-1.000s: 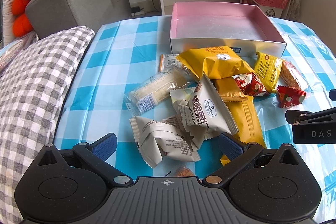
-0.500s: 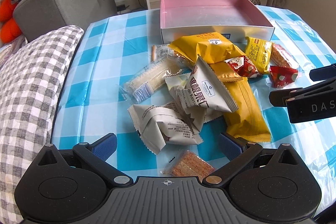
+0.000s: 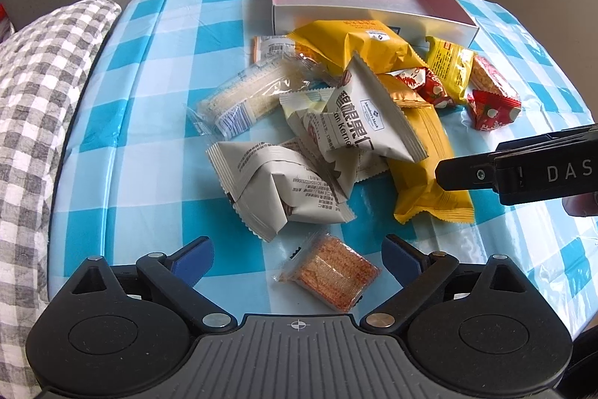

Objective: Organize snacks
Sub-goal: 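Grasp the small orange wafer packet with the left tool while the right tool grasps the long yellow pastry packet, then carry both packets into the pink box and open both tools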

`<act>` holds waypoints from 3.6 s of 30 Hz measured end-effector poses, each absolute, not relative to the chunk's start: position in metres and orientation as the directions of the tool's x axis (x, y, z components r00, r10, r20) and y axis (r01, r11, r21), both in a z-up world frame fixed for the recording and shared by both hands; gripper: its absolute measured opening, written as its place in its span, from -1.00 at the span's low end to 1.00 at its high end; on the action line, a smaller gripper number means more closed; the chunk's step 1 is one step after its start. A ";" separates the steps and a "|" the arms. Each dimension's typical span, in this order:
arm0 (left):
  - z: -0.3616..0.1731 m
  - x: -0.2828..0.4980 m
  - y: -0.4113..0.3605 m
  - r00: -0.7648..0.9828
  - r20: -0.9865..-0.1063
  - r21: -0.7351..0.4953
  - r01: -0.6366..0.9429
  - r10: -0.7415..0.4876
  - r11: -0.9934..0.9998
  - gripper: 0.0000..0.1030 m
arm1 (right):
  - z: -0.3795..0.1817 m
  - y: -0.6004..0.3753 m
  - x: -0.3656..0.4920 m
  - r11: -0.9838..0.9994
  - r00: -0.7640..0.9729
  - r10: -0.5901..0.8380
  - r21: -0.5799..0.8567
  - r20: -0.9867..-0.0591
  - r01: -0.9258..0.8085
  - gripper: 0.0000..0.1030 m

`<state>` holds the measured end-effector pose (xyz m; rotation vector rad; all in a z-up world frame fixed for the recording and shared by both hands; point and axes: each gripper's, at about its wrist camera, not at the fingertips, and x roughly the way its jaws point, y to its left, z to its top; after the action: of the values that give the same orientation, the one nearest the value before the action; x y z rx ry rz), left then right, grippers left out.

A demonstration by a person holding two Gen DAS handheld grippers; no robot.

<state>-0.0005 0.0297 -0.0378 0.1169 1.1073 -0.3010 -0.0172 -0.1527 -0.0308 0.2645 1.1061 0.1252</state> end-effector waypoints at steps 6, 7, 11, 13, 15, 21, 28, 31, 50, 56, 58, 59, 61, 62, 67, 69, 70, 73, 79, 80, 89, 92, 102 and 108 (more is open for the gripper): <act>-0.045 -0.001 0.027 0.385 -0.904 -0.069 0.305 -0.189 0.950 0.63 | -0.041 -0.143 -0.009 0.944 0.406 0.279 0.325 -0.870 0.049 0.47; -0.043 -0.002 0.026 0.386 -0.902 -0.070 0.313 -0.194 0.947 0.60 | -0.043 -0.141 -0.007 0.943 0.398 0.283 0.328 -0.873 0.049 0.45; -0.043 -0.004 0.023 0.373 -0.901 -0.085 0.353 -0.223 0.932 0.47 | -0.049 -0.138 -0.006 0.938 0.377 0.302 0.344 -0.875 0.046 0.19; -0.045 -0.005 0.020 0.358 -0.903 -0.090 0.380 -0.236 0.921 0.45 | -0.051 -0.139 -0.006 0.940 0.366 0.299 0.338 -0.881 0.045 0.01; -0.046 -0.007 0.017 0.346 -0.906 -0.090 0.408 -0.245 0.908 0.45 | -0.051 -0.141 -0.007 0.943 0.370 0.290 0.330 -0.883 0.047 -0.06; -0.054 -0.015 0.005 0.327 -0.916 -0.052 0.476 -0.231 0.878 0.40 | -0.048 -0.153 -0.014 0.955 0.360 0.250 0.291 -0.899 0.063 -0.10; -0.053 -0.017 -0.001 0.366 -0.909 0.001 0.483 -0.201 0.875 0.07 | -0.052 -0.147 -0.008 0.956 0.363 0.257 0.290 -0.896 0.039 0.00; -0.052 -0.018 -0.002 0.375 -0.904 0.004 0.483 -0.203 0.876 -0.14 | -0.051 -0.147 -0.008 0.956 0.369 0.258 0.290 -0.893 0.034 -0.20; 0.000 -0.042 -0.014 0.465 -0.828 -0.025 0.527 -0.312 0.850 -0.26 | -0.008 -0.170 -0.037 0.959 0.471 0.256 0.285 -0.844 -0.011 -0.34; 0.020 -0.037 -0.016 0.510 -0.791 -0.046 0.503 -0.339 0.863 -0.26 | 0.013 -0.189 -0.037 0.943 0.529 0.279 0.334 -0.802 0.008 -0.34; 0.026 -0.031 -0.016 0.529 -0.779 -0.045 0.487 -0.336 0.872 -0.26 | 0.018 -0.195 -0.033 0.939 0.543 0.274 0.342 -0.793 0.025 -0.34; 0.029 -0.027 -0.017 0.537 -0.775 -0.045 0.479 -0.334 0.876 -0.26 | 0.019 -0.198 -0.029 0.937 0.549 0.273 0.348 -0.790 0.034 -0.34; 0.034 -0.016 -0.020 0.550 -0.767 -0.055 0.456 -0.331 0.888 -0.26 | 0.023 -0.205 -0.020 0.933 0.563 0.270 0.357 -0.781 0.048 -0.34; 0.037 -0.009 -0.022 0.558 -0.763 -0.054 0.447 -0.326 0.893 -0.26 | 0.025 -0.207 -0.015 0.933 0.569 0.264 0.356 -0.779 0.054 -0.34; 0.041 0.031 -0.040 0.608 -0.745 0.016 0.429 -0.276 0.903 -0.26 | 0.024 -0.212 0.010 0.922 0.584 0.261 0.377 -0.769 0.085 -0.34; 0.037 0.050 -0.047 0.618 -0.745 0.040 0.419 -0.252 0.907 -0.26 | 0.024 -0.214 0.021 0.918 0.587 0.249 0.382 -0.770 0.112 -0.34; 0.035 0.060 -0.050 0.621 -0.746 0.053 0.413 -0.239 0.909 -0.26 | 0.026 -0.214 0.027 0.921 0.587 0.243 0.374 -0.772 0.110 -0.34; 0.028 0.087 -0.057 0.642 -0.739 0.099 0.400 -0.202 0.911 -0.26 | 0.035 -0.215 0.046 0.934 0.608 0.215 0.343 -0.764 0.100 -0.34; 0.008 0.140 -0.065 0.679 -0.716 0.113 0.342 -0.162 0.933 -0.25 | 0.027 -0.219 0.080 0.946 0.643 0.189 0.313 -0.742 0.083 -0.34; 0.003 0.148 -0.066 0.684 -0.712 0.115 0.335 -0.157 0.935 -0.25 | 0.024 -0.220 0.083 0.948 0.654 0.183 0.309 -0.734 0.081 -0.34; -0.040 0.181 -0.081 0.676 -0.730 0.184 0.332 -0.097 0.925 -0.24 | -0.006 -0.233 0.109 0.943 0.694 0.114 0.298 -0.711 0.150 -0.34; -0.041 0.184 -0.080 0.658 -0.746 0.169 0.336 -0.102 0.926 -0.24 | -0.014 -0.232 0.113 0.945 0.692 0.097 0.284 -0.715 0.162 -0.34; -0.039 0.182 -0.071 0.556 -0.821 0.097 0.362 -0.131 0.927 -0.25 | -0.026 -0.220 0.117 0.961 0.632 0.084 0.230 -0.771 0.153 -0.33; -0.039 0.185 -0.068 0.485 -0.863 0.055 0.367 -0.141 0.929 -0.25 | -0.032 -0.212 0.118 0.973 0.591 0.074 0.188 -0.804 0.135 -0.33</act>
<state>0.1846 -0.0684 -0.0390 0.2451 1.0205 -0.3124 0.1179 -0.2119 -0.0323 0.2402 0.9408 -0.0360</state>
